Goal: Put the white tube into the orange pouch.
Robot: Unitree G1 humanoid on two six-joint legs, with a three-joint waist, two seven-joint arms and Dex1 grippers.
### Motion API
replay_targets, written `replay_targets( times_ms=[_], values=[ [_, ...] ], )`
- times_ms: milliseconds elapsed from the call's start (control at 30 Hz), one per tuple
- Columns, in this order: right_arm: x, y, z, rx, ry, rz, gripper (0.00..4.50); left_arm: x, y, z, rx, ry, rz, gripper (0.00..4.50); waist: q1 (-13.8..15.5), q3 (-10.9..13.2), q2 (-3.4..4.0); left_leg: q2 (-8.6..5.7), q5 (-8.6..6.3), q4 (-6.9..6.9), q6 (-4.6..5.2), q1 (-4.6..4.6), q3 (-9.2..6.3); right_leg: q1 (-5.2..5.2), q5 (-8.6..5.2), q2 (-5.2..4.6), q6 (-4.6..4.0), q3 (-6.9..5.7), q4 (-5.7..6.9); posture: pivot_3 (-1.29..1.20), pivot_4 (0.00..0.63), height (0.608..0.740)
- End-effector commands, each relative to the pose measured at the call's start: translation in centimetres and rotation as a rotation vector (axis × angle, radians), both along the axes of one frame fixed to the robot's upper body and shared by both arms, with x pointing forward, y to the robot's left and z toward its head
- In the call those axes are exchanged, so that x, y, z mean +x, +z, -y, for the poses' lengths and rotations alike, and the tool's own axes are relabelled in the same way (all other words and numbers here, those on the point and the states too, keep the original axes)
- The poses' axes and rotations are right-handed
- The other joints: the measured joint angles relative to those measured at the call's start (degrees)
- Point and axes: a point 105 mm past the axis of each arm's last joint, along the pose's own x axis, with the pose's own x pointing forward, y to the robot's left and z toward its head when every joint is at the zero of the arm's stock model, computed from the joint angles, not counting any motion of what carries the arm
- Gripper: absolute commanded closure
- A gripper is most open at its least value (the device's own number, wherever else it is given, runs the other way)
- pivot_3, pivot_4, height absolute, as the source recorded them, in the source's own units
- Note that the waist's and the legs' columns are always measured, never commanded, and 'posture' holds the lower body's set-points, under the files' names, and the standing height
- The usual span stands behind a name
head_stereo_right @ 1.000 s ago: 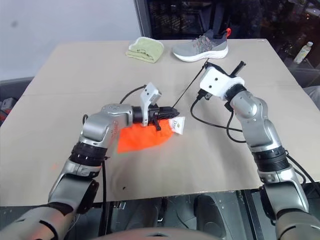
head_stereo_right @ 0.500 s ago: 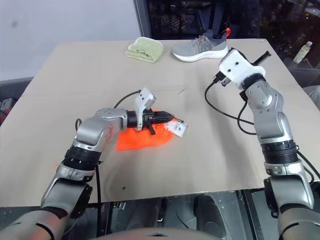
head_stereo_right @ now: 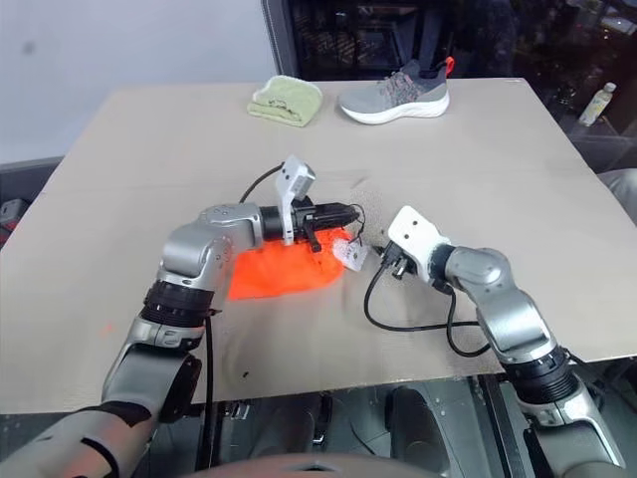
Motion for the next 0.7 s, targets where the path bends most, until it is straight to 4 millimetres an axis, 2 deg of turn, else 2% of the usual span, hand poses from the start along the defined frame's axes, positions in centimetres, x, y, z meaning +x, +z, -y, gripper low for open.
replay_targets(
  times_ms=[33,200,333,433,467,600,633,700],
  values=[
    [1.2,0.6,-1.9,0.044,0.016,0.036,3.0,0.3,2.0,-0.1,-0.045,-0.001,0.049,4.26,0.1,0.0,0.0,0.0,0.0,0.0,0.0,0.0,0.0,0.0,0.0,-0.01,0.0,0.0,0.01,0.0,0.15,0.74],
    [3.0,0.6,-3.9,0.116,0.03,0.032,3.0,0.2,2.0,-0.1,-0.039,-0.002,0.054,4.26,0.4,0.0,0.0,-0.03,0.02,0.01,-0.04,-0.11,-0.03,-0.03,0.01,-0.09,0.0,-0.01,-0.03,0.0,0.15,0.74],
    [4.5,0.9,-4.7,0.174,0.005,0.032,3.0,0.0,1.9,-0.1,-0.035,-0.002,0.059,4.26,0.3,0.0,0.0,-0.04,0.04,0.02,-0.07,-0.11,-0.04,-0.04,0.02,-0.09,0.0,-0.01,-0.02,0.0,0.15,0.74],
    [5.0,1.2,-4.6,0.195,0.004,0.034,3.82,-0.1,2.3,-0.5,-0.05,0.005,0.051,4.26,0.2,0.0,0.0,-0.04,0.03,0.01,-0.06,-0.09,-0.05,-0.05,0.02,-0.07,-0.01,-0.01,0.01,0.0,0.15,0.74],
    [4.9,1.3,-4.5,0.195,0.009,0.035,4.38,-0.1,2.5,-0.7,-0.056,0.009,0.051,3.19,0.2,0.0,0.0,-0.04,0.03,0.01,-0.06,-0.09,-0.05,-0.05,0.02,-0.07,-0.01,-0.01,0.01,0.0,0.15,0.74],
    [5.1,2.4,-3.0,0.211,-0.029,0.049,4.5,-1.2,3.8,-1.6,-0.098,-0.015,0.047,1.35,0.1,0.0,0.01,-0.02,0.02,0.0,-0.05,-0.11,-0.22,-0.07,0.02,-0.08,-0.01,0.02,0.0,0.0,0.15,0.74],
    [5.0,2.8,-2.7,0.209,-0.032,0.053,4.5,-1.5,3.9,-2.3,-0.088,-0.012,0.047,1.04,0.1,0.0,0.01,-0.02,0.02,0.0,-0.04,-0.11,-0.3,-0.07,0.02,-0.08,-0.01,0.02,0.0,0.0,0.15,0.74],
    [4.9,3.7,-2.2,0.223,-0.04,0.061,4.5,-2.1,4.0,-3.5,-0.06,-0.01,0.049,1.04,0.1,0.0,0.02,-0.01,0.01,-0.02,-0.04,-0.1,-0.37,-0.07,0.01,-0.08,-0.01,0.01,0.0,0.0,0.15,0.74]
  ],
)
